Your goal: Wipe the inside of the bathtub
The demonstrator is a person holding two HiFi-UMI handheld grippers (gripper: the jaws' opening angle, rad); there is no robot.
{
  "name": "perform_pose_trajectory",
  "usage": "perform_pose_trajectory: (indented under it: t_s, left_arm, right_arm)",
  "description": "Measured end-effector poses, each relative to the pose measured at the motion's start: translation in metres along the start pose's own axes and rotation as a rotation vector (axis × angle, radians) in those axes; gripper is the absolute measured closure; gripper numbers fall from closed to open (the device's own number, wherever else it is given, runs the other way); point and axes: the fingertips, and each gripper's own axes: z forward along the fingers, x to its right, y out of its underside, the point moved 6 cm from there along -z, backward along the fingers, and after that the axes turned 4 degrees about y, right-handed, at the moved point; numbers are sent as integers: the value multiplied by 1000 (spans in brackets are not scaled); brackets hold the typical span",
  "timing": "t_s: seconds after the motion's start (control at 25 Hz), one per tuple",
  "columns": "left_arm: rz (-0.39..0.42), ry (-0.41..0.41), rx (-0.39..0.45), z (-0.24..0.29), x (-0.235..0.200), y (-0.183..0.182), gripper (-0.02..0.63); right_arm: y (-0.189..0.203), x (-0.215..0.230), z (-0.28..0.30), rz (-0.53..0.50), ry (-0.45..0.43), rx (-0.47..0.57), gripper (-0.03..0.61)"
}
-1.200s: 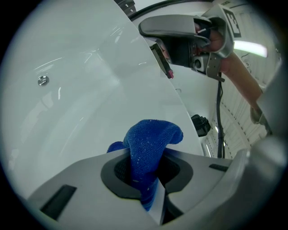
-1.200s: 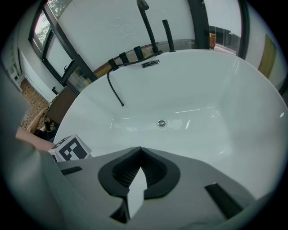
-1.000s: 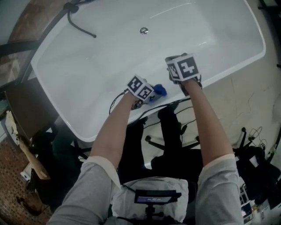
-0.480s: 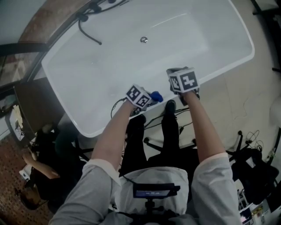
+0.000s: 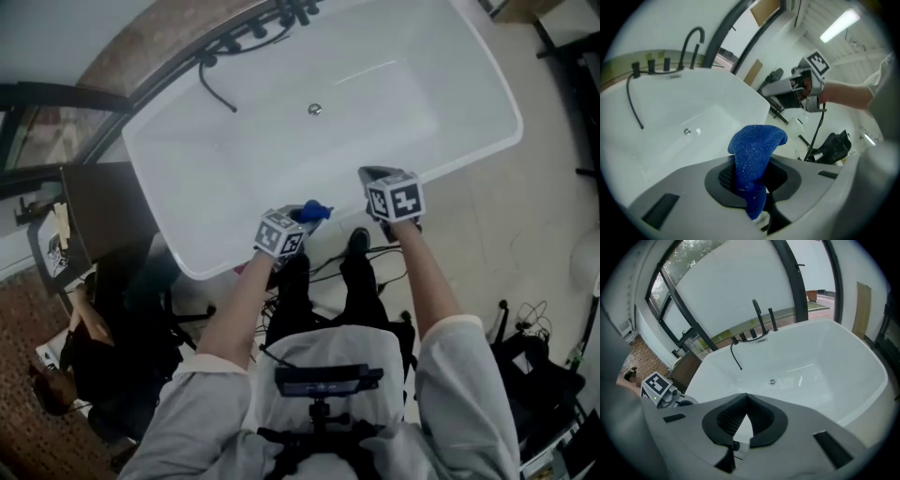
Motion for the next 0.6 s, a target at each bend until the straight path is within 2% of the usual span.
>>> perform_pose_trajectory:
  t_s: [0.2, 0.44, 0.6]
  left_arm:
    - [33, -174, 225, -66, 42, -29, 534]
    - [68, -421, 414, -141, 97, -45, 534]
    - [92, -530, 530, -192, 123, -53, 534]
  right_arm:
    - [-3, -13, -59, -45, -55, 150, 569]
    - [2, -27, -122, -91, -76, 261, 570]
    - [10, -41, -153, -110, -55, 325, 569]
